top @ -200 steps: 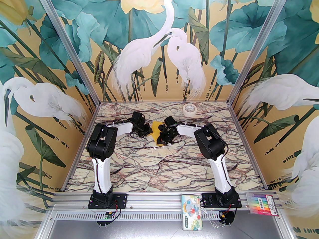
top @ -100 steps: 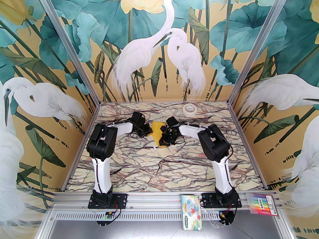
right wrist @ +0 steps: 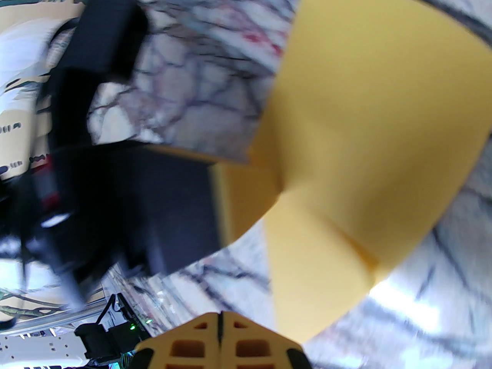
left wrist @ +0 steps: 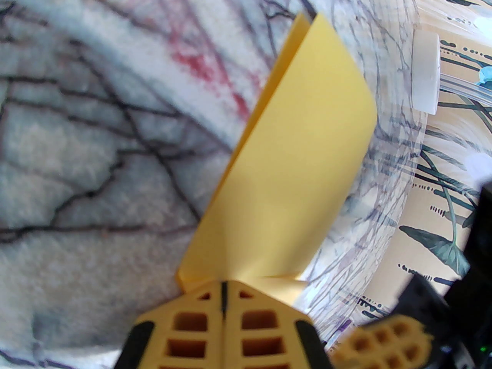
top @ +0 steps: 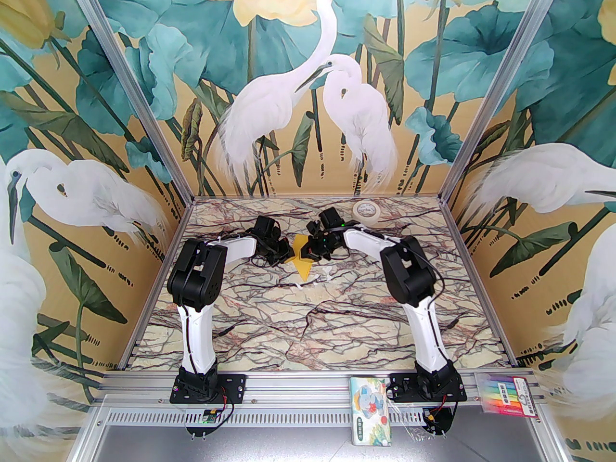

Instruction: Fold a paper plane with a square sheet of paper (fold left side to right side)

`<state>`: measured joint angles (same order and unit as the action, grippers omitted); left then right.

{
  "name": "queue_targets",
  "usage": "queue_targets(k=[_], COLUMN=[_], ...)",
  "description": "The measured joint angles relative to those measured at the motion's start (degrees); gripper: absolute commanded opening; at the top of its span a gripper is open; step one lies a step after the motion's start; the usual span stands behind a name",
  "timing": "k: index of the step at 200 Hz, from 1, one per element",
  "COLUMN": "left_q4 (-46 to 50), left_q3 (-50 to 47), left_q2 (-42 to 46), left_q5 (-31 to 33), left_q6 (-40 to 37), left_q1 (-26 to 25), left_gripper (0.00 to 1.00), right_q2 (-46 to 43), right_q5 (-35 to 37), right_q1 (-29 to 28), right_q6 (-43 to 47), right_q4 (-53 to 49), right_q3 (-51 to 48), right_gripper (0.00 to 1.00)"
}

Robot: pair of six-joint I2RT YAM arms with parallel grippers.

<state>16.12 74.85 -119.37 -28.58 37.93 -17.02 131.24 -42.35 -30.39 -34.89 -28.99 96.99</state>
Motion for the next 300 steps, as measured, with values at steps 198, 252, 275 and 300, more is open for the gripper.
queue_targets(k=[198, 252, 275, 300], left_q4=[-14.1, -12.5, -11.91, -11.26], left_q3=[-7.26, -4.5, -4.81, -5.88], left_q2=[0.55, 0.55, 1.73, 4.92], left_q5=[-6.75, -2.43, -2.43, -2.43], left_q6=[-1.79, -3.23, -2.78, -2.25], left_q1=[5.6, 11.78, 11.26, 9.6], left_gripper=[0.0, 0.04, 0.12, 0.14], right_q2=[1.51, 1.22, 0.98, 0.92], right_q5=[-0.76, -1.2, -1.01, 0.31], right_q1=[-0.72, -0.72, -0.74, -0.74], right_q6=[3.23, 3.28, 3.48, 3.45], right_q4=[3.23, 2.4, 1.55, -0.87], right_q3=[-4.28, -4.61, -4.52, -3.28], right_gripper=[0.0, 0.0, 0.03, 0.08])
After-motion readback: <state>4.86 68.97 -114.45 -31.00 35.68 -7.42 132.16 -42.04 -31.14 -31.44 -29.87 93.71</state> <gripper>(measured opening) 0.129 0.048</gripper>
